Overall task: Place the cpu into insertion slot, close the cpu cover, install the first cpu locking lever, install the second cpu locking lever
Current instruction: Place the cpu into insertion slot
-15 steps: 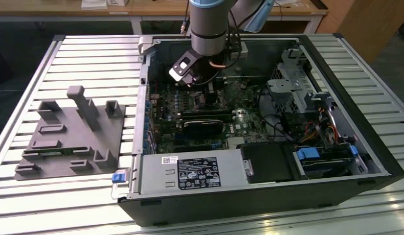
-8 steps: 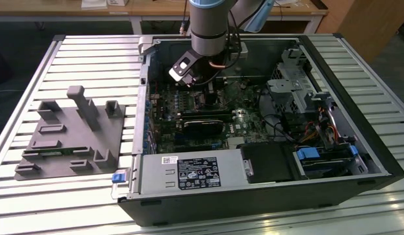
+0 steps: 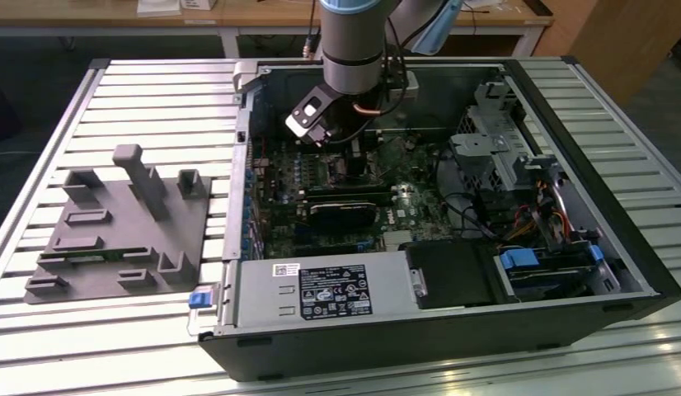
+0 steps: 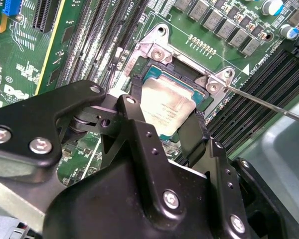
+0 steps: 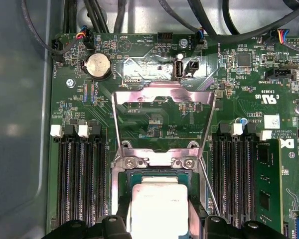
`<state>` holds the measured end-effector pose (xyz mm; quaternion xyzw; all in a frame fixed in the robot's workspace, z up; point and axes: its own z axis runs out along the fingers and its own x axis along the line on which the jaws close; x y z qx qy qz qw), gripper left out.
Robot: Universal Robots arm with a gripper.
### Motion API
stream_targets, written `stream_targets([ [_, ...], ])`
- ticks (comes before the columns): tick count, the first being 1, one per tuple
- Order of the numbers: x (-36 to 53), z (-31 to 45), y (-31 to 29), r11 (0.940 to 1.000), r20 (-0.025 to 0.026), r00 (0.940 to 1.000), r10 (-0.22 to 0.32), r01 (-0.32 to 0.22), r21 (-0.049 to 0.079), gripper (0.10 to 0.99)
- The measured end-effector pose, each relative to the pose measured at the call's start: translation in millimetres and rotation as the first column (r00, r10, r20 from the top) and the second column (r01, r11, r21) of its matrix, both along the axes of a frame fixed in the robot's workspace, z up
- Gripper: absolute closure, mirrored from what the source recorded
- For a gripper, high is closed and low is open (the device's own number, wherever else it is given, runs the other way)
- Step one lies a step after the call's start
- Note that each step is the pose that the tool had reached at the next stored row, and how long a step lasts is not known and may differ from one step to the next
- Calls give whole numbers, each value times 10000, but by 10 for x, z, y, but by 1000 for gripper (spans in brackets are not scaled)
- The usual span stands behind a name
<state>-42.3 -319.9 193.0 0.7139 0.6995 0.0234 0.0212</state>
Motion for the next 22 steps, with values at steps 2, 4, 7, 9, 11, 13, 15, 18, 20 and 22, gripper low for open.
stream_targets([
  [2, 0, 0, 0, 10000, 0, 10000, 0, 0, 0, 545],
  [4, 1, 0, 0, 10000, 0, 10000, 1, -1, 0, 545],
  [7, 1, 0, 0, 10000, 1, 10000, 1, -1, 1, 537],
  [9, 2, 0, 0, 10000, 0, 10000, 1, -1, 0, 475],
  [11, 2, 0, 0, 10000, 0, 10000, 1, -1, 0, 475],
  [13, 2, 3, 0, 10000, -2, 10000, 1, -1, -3, 475],
  [15, 2, 23, 0, 10000, -1, 10000, 1, -1, -1, 475],
  [18, 2, 79, 0, 10000, 1, 10000, 1, -1, 0, 475],
  [20, 2, 123, 0, 10000, 5, 10000, 1, -1, 0, 475],
  [22, 2, 142, 0, 10000, 7, 10000, 1, -1, 1, 475],
])
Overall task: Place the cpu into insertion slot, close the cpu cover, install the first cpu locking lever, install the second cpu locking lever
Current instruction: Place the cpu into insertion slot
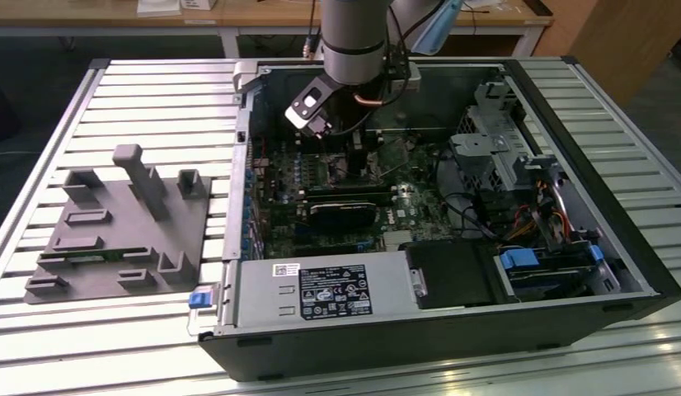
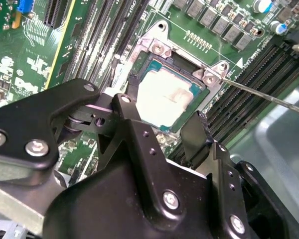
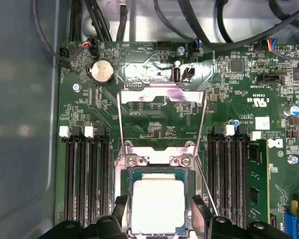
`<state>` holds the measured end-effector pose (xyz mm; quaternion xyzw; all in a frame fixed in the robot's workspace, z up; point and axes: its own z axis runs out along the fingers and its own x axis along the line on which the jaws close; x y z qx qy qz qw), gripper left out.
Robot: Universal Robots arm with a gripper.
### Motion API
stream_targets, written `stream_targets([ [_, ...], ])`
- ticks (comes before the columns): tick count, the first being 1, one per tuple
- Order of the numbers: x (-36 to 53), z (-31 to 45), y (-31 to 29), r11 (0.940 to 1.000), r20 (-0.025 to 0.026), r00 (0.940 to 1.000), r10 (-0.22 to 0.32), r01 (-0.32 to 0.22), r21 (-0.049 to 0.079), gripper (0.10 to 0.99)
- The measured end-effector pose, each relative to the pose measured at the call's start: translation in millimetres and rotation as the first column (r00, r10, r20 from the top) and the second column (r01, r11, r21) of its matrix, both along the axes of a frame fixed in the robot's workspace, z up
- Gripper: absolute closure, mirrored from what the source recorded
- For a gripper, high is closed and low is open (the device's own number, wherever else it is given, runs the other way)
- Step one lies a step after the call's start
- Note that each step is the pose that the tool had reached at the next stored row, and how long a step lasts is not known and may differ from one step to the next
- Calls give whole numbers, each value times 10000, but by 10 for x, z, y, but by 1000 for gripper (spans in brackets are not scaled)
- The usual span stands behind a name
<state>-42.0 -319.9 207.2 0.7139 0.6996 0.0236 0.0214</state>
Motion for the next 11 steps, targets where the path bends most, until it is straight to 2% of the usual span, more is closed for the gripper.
stream_targets([
  [6, 0, 3, 0, 10000, 0, 10000, 0, 0, 0, 486],
  [8, 0, 4, 0, 10000, 0, 10000, 0, 0, 0, 612],
  [9, 0, 5, 0, 10000, 0, 10000, 0, 0, 0, 612],
  [11, 0, 6, 0, 10000, -1, 10000, 0, 0, -1, 729],
])
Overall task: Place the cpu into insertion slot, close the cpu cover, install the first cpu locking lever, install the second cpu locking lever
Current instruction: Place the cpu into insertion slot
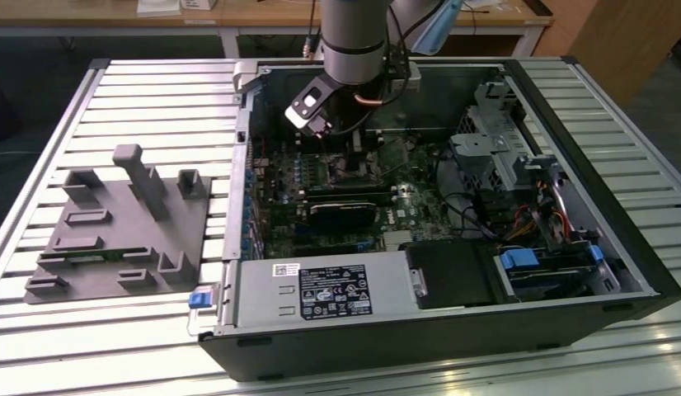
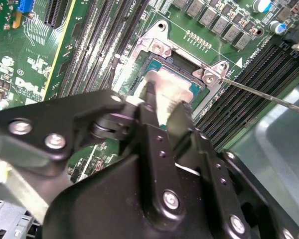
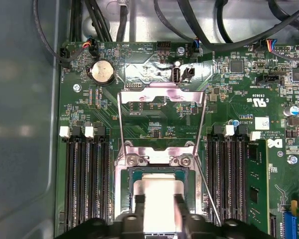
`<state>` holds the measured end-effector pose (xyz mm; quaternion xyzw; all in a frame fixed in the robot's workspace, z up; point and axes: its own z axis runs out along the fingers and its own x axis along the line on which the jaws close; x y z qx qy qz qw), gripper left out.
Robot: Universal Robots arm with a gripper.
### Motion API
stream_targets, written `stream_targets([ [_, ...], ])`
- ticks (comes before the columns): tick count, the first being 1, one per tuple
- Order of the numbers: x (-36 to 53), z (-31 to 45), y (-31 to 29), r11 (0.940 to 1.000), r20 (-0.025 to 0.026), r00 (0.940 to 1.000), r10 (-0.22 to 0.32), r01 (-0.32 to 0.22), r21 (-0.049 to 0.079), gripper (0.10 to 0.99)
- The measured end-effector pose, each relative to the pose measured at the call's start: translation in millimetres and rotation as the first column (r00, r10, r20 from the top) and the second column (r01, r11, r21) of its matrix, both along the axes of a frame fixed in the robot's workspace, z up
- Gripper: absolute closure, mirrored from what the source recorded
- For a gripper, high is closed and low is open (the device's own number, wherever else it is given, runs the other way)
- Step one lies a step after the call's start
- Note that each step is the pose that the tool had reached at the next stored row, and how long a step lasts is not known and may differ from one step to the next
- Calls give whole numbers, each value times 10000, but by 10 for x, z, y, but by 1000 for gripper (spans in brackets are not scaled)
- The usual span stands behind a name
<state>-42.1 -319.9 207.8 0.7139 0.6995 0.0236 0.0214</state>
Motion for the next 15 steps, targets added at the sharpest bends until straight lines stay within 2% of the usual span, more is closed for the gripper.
stream_targets([
  [1, 0, 1, 0, 10000, 0, 10000, 0, 0, 0, 729],
  [3, 0, 1, 0, 10000, 0, 10000, 0, 0, 0, 843],
  [4, 0, 2, 0, 10000, 0, 10000, 0, 0, -1, 843],
  [6, 0, 3, 0, 10000, 0, 10000, 0, 0, 0, 965],
  [12, 0, 6, 0, 10000, 0, 10000, 0, 0, 0, 980],
  [15, 26, 3, 0, 10000, -17, 10000, 0, 0, 1, 980],
])
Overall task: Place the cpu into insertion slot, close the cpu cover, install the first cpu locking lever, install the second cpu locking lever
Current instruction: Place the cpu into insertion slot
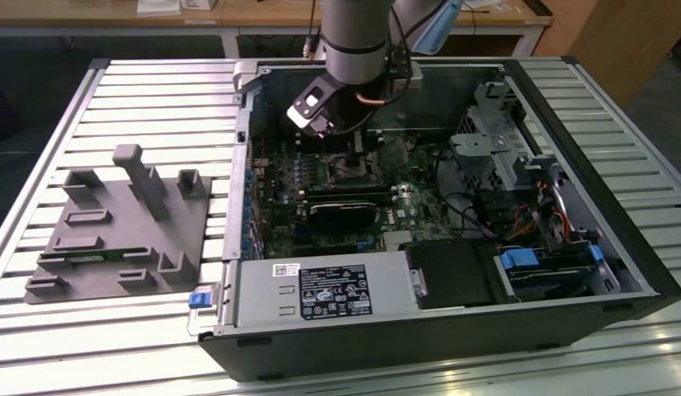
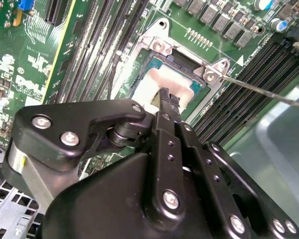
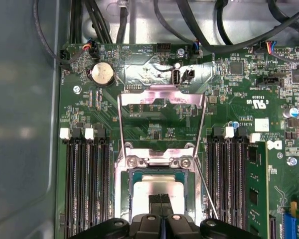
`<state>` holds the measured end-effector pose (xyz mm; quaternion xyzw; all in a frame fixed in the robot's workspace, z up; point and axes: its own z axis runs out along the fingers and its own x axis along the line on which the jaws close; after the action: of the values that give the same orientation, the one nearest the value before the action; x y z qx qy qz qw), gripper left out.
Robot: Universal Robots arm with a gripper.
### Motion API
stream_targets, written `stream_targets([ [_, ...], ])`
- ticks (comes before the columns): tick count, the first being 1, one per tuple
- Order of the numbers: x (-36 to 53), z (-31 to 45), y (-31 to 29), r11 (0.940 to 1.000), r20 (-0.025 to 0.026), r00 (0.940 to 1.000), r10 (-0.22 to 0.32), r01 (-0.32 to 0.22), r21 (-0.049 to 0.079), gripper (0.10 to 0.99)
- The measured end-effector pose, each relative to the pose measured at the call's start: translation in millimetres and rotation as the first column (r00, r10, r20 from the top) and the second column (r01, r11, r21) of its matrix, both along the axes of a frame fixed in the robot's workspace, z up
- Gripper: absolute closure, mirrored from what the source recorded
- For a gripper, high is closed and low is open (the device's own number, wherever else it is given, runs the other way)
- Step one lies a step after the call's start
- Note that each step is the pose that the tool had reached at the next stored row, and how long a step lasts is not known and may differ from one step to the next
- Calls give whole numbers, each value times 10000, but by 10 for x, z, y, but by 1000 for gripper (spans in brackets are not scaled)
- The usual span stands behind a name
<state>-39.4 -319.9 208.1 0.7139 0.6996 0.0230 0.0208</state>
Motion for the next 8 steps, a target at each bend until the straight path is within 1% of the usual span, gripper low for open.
stream_targets([
  [2, 15, -6, 0, 10000, -7, 10000, 0, 0, -1, 980],
  [5, 16, -38, 0, 10000, -7, 10000, -1, 1, 0, 980],
  [8, 16, -44, 0, 10000, -7, 10000, -1, 1, 0, 980],
])
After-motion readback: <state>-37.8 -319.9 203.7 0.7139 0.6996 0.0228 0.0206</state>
